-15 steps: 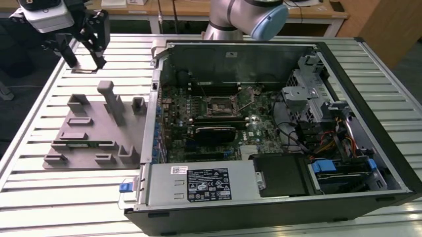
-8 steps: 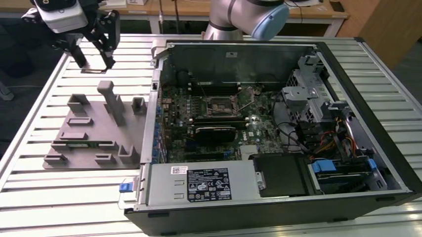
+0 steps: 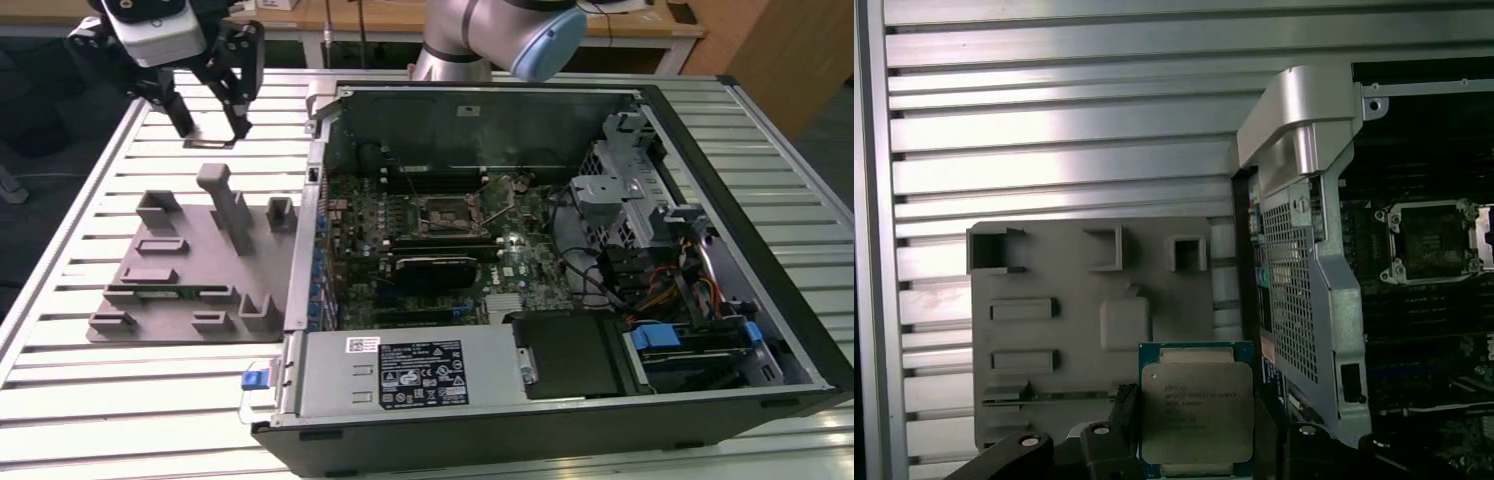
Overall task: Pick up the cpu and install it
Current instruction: 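Pick up the cpu and move it towards the insertion slot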
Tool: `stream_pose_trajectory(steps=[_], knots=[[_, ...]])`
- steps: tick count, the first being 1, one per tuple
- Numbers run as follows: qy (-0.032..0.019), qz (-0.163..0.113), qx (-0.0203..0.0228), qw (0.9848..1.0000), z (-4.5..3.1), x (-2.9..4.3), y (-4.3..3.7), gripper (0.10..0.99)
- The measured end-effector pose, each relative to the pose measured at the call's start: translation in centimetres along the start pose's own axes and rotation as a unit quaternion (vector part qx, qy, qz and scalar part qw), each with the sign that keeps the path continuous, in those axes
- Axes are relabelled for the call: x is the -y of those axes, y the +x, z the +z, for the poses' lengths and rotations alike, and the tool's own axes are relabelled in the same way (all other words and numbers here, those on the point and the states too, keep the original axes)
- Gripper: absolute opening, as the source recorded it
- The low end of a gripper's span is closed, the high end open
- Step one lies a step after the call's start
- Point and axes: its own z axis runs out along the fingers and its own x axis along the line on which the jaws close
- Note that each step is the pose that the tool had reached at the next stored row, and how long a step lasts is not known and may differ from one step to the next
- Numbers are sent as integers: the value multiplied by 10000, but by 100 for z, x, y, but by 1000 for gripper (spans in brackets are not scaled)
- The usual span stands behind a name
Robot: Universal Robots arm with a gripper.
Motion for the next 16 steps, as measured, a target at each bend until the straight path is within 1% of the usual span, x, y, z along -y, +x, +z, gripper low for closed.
stream_pose_trajectory(steps=[7, 16], knots=[[0, 0, 0, 10000, 7, -13, -150, 541], [0, 0, -2, 10000, 18, -34, -392, 541]])
